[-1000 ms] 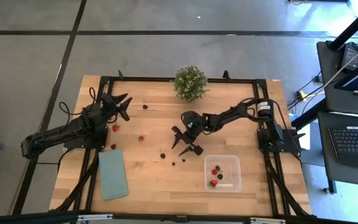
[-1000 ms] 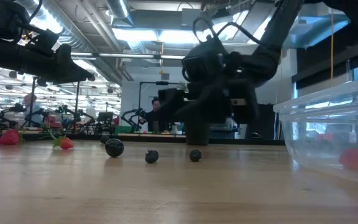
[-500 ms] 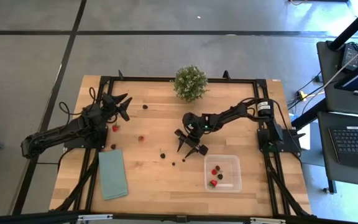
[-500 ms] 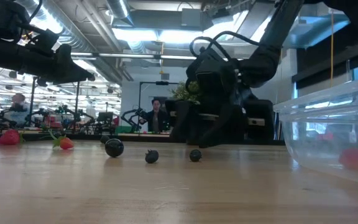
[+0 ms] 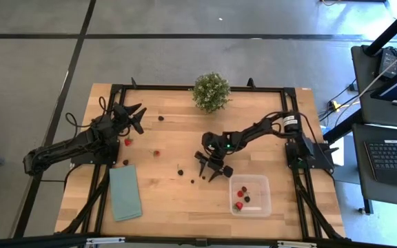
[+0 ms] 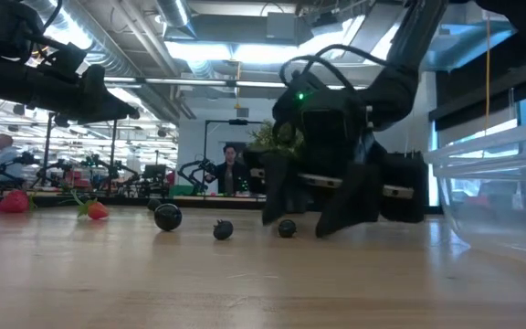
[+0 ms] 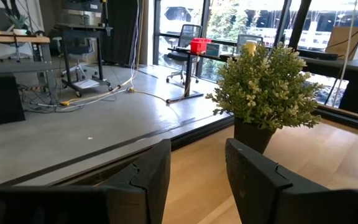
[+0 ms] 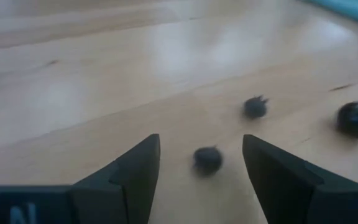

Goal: Pick and placing Produce into tupperware
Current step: Put the right blueberry into the bin

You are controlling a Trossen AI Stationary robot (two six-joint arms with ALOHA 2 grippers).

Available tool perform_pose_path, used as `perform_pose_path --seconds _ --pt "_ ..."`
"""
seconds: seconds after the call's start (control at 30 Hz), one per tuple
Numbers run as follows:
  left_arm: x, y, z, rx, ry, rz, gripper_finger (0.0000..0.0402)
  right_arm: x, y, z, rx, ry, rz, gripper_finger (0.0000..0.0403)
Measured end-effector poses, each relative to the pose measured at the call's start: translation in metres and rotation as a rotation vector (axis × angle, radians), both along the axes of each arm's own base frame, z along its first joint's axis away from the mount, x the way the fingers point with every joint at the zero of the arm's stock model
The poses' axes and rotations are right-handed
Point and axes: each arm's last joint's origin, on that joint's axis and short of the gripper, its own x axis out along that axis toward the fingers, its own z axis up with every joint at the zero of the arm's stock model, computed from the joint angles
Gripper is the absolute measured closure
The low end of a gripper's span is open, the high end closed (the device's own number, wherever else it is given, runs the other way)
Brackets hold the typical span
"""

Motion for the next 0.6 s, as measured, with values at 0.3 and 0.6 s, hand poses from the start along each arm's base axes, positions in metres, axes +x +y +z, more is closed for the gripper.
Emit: perform_pose_path --seconds 0.3,0.6 --pt "0.0000 0.0000 0.0000 0.000 0.000 0.000 0.0257 -0.0004 -0.0004 -0.0053 0.009 0.015 0.001 0.0173" --pt "0.0000 0.0000 -0.0001 0.000 0.000 0.000 0.0257 -0.0003 -0.0006 -0.0052 0.071 0.123 -0.074 0.0173"
